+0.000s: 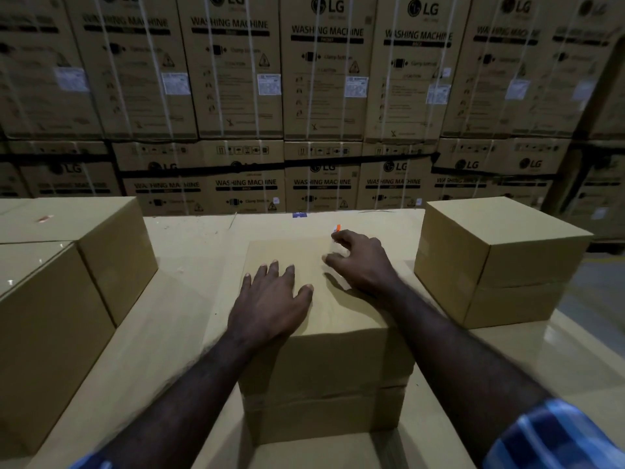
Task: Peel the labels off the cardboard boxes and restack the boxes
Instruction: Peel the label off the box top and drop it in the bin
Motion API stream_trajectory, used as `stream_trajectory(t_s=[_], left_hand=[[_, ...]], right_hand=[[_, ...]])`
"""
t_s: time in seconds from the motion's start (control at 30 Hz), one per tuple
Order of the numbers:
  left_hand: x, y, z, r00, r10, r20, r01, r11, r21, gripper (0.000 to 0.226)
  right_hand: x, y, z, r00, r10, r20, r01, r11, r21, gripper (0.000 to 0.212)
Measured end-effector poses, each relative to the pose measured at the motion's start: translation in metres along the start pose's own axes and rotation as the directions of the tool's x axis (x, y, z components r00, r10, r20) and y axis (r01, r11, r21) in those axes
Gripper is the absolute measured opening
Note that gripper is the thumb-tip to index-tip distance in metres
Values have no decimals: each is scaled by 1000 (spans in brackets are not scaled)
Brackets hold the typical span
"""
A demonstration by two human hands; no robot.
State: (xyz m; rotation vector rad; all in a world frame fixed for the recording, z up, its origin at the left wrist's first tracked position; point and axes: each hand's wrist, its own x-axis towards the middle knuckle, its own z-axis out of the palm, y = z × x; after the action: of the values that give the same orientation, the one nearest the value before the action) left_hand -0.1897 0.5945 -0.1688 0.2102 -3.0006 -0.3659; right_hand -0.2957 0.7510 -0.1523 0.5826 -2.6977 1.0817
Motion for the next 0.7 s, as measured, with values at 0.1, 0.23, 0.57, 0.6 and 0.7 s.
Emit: stream_trajectory(t_s=[0.1, 0.23, 0.57, 0.6, 0.7], left_hand=[[-5, 3, -5, 998, -6, -57, 5, 1000, -30, 63], [-15, 10, -12, 982, 16, -188, -23, 999, -36, 57], [-44, 42, -15, 932, 56, -357, -87, 994, -71, 54], [-47, 45, -17, 927, 74, -368, -104, 993, -64, 54], [-58, 57, -24, 916, 121, -383, -152, 987, -53, 55]], right_hand=[[-9, -5, -4, 982, -54, -182, 68, 995, 71, 45], [-25, -7, -13, 946, -103, -307, 155, 977, 149, 28], [-62, 5, -44, 923, -198, -329, 266, 947, 178, 20], [-68, 7, -47, 925, -192, -328, 259, 950, 173, 20], [-85, 11, -58, 920, -162, -356, 225, 963, 145, 21]])
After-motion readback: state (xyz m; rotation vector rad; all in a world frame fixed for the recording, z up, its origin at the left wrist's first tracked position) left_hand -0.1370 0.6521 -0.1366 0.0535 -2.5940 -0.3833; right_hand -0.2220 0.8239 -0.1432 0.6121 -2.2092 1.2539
